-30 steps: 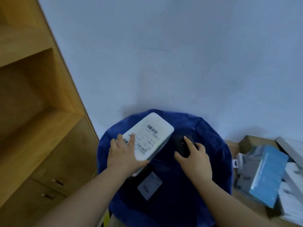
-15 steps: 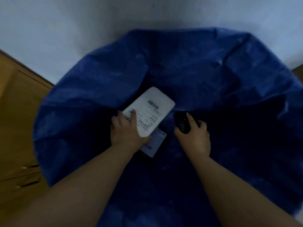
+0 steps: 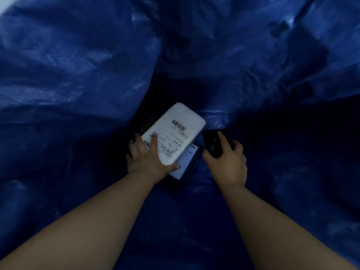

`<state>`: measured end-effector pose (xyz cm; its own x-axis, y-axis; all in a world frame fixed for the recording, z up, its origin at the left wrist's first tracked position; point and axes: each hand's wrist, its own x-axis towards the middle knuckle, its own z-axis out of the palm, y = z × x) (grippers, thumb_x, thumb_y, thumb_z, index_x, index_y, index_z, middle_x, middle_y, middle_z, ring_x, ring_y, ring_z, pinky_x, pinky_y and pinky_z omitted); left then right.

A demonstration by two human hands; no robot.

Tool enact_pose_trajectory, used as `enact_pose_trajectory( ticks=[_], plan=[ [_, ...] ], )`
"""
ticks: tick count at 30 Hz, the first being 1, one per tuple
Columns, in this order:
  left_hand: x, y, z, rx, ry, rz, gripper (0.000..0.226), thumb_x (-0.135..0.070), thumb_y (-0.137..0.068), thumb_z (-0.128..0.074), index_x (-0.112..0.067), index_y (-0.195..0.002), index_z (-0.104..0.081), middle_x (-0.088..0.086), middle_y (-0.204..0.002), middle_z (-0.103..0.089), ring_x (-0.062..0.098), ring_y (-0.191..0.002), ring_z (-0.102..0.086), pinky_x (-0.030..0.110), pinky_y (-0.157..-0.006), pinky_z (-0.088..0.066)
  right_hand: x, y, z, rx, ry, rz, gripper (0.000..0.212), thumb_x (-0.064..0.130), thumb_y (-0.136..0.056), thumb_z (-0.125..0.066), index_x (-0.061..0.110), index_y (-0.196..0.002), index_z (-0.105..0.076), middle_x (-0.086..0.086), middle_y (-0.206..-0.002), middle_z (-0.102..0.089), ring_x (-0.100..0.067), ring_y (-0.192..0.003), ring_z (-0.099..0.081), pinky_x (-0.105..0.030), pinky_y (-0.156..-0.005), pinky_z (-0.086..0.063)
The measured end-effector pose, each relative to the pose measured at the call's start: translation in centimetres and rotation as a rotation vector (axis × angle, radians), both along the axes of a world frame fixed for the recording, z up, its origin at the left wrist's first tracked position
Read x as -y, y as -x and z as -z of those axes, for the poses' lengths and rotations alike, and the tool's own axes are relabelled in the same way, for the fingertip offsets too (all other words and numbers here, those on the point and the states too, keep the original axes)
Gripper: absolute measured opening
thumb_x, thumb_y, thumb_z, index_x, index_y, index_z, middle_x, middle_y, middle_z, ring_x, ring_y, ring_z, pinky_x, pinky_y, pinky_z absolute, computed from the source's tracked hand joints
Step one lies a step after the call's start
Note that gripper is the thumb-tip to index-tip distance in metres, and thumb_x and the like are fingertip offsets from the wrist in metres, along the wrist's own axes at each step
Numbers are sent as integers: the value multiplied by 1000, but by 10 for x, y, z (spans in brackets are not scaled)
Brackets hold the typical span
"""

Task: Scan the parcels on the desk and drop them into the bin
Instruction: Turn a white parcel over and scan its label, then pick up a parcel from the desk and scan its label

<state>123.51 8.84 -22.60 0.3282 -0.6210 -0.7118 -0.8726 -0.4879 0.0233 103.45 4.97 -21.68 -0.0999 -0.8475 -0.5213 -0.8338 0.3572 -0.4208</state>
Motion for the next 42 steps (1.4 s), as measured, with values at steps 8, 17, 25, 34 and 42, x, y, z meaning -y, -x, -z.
enact_pose_trajectory(
  ticks=[8,17,25,34,42],
  plan=[
    [-12,0,-62,113,128,27,94,-80,-83,-40,-28,-156,-10,12,-154,-18,32,-134,-25,42,-109,-30,0,3,-51,46,48,-81,73,57,-88,-61,46,-153,-29,-4,-156,-27,-31,-127,-41,-51,-105,-41],
    [-29,10,-204,244,357,164,84,-73,-89,-35,-24,-155,-18,10,-148,-32,29,-130,-33,39,-102,-34,-23,20,-178,37,215,-108,72,61,-88,-57,47,-152,-27,-4,-155,-27,-32,-128,-41,-50,-105,-40],
    [-59,30,-294,247,605,334,81,-72,-91,-30,-25,-156,-15,7,-150,-34,28,-132,-36,39,-105,-34,-93,46,-276,47,439,-65,71,59,-86,-61,47,-150,-33,0,-152,-32,-30,-126,-44,-48,-103,-44],
    [-85,106,-351,192,801,571,78,-69,-93,-31,-22,-155,-22,5,-144,-43,26,-124,-44,36,-96,-41,-163,118,-343,7,594,78,73,57,-84,-65,45,-150,-36,-3,-152,-34,-31,-128,-45,-45,-104,-44],
    [-97,235,-389,159,945,763,75,-68,-93,-32,-23,-152,-28,3,-139,-48,25,-121,-47,37,-93,-43,-205,231,-372,-32,667,245,73,59,-83,-61,48,-150,-33,0,-149,-34,-26,-129,-44,-45,-103,-46]
  ],
)
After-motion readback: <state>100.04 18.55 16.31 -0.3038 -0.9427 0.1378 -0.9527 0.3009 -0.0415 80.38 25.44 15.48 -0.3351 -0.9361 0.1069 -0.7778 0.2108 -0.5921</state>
